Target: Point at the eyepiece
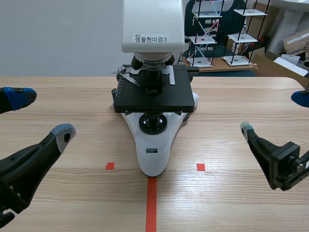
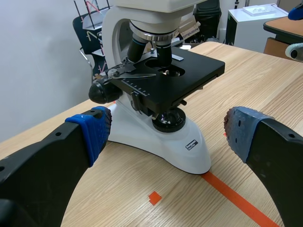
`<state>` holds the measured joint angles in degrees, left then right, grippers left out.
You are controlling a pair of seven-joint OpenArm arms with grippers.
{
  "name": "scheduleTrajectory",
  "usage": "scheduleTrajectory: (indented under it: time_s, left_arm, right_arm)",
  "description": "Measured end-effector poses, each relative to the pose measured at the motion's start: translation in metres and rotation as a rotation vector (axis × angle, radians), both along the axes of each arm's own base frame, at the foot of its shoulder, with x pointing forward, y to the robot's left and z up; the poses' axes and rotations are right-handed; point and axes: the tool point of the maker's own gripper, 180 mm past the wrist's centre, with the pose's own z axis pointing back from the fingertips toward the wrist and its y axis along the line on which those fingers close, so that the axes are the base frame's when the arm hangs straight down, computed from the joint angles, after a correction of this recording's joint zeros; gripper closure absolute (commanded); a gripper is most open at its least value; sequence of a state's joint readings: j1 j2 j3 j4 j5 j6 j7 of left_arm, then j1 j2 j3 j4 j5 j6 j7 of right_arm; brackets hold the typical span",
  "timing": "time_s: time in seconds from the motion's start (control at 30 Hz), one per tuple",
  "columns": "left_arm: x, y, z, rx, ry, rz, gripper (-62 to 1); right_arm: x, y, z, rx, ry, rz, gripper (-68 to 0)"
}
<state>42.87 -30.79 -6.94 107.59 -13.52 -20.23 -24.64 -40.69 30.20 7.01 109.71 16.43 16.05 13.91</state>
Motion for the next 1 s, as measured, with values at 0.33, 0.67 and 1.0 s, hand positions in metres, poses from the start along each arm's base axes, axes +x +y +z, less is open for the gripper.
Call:
scheduleTrajectory:
  time_s: [0.33, 0.67, 1.0]
  left_arm:
    - [0.0, 0.0, 0.0, 0.0, 0.0, 0.0, -50.6]
    - [0.0, 0.0, 0.0, 0.0, 0.0, 0.0, -50.6]
    - [0.0, 0.0, 0.0, 0.0, 0.0, 0.0, -50.6]
  right_arm:
    - [0.0, 0.0009, 0.0023, 0.004, -0.013, 0.005, -63.0]
    - [-0.0008, 0.0037, 0.0049, 0.015, -0.023, 0.021, -63.0]
    - [0.0022, 0.0052, 0.0083, 0.016, -0.035, 0.029, -63.0]
